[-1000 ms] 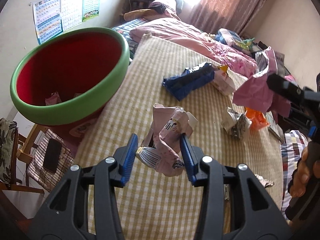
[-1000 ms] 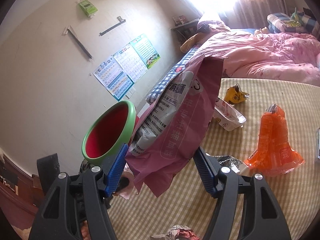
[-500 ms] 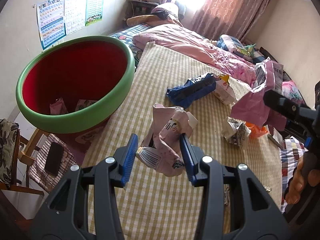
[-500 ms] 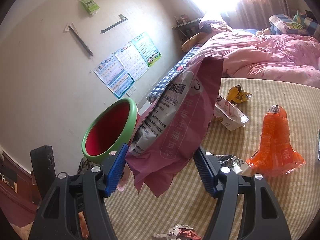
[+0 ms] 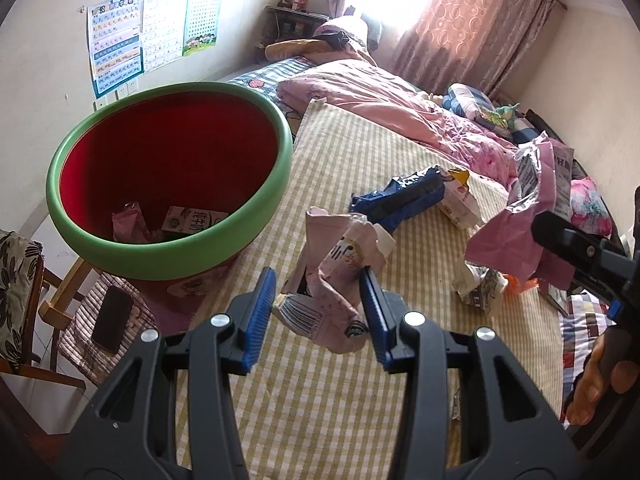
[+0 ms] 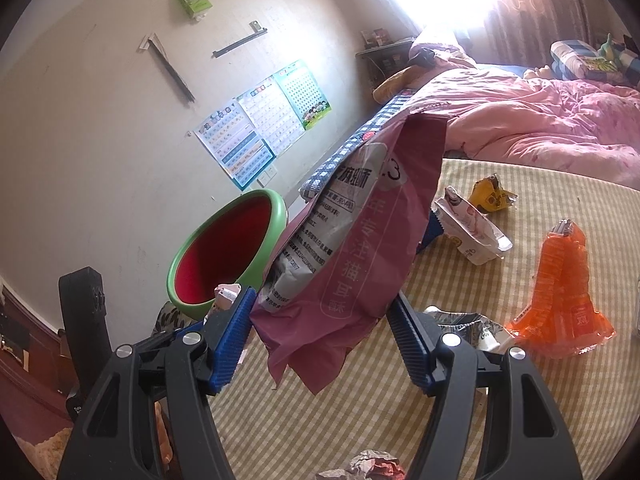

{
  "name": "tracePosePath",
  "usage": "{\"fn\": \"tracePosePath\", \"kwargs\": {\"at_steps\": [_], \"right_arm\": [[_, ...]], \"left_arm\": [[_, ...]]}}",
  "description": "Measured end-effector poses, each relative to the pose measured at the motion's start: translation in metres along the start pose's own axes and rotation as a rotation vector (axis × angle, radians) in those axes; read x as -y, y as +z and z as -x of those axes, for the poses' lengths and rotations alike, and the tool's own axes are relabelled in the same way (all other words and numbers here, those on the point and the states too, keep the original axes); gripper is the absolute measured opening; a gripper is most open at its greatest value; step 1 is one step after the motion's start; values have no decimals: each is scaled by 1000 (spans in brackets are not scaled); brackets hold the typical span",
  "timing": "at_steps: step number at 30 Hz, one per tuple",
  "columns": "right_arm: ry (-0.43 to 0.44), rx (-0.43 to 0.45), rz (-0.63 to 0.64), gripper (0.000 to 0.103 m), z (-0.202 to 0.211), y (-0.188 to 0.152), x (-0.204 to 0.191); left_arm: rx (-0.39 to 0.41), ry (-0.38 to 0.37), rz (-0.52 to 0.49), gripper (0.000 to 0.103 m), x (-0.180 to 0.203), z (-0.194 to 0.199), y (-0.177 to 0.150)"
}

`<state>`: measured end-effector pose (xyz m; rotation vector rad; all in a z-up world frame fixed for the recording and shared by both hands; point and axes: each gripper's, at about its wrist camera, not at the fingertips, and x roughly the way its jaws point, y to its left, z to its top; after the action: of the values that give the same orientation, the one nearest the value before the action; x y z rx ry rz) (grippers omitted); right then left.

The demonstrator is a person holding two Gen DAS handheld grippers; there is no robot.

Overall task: Collect trash
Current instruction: 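Carry the pink bag and pink paper over the red bucket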

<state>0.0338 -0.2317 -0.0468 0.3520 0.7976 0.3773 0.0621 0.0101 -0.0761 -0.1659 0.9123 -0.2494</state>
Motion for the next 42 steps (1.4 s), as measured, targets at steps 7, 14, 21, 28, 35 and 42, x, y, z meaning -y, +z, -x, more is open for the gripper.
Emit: {"fn": "tracePosePath", "kwargs": {"at_steps": [7, 14, 21, 28, 35, 42], "right_arm": [[-2, -6, 2, 65, -8, 1, -5], [-7, -8, 10, 65, -16, 3, -14], [-16, -9, 7, 65, -27, 5, -26], [-35, -8, 5, 65, -36, 4, -39], [-58, -2, -11, 65, -46, 5, -48], [-68, 1, -17, 65, -59, 7, -59]], "left_arm": [[8, -3, 5, 42, -9, 1, 4], [16, -12, 12, 42, -23, 3, 11], [17, -30, 13, 42, -37, 4, 17], [16, -53, 10, 42, -54, 3, 25], [21, -76, -1, 42, -71, 3, 36], [34, -85, -8, 42, -90, 4, 48]]}}
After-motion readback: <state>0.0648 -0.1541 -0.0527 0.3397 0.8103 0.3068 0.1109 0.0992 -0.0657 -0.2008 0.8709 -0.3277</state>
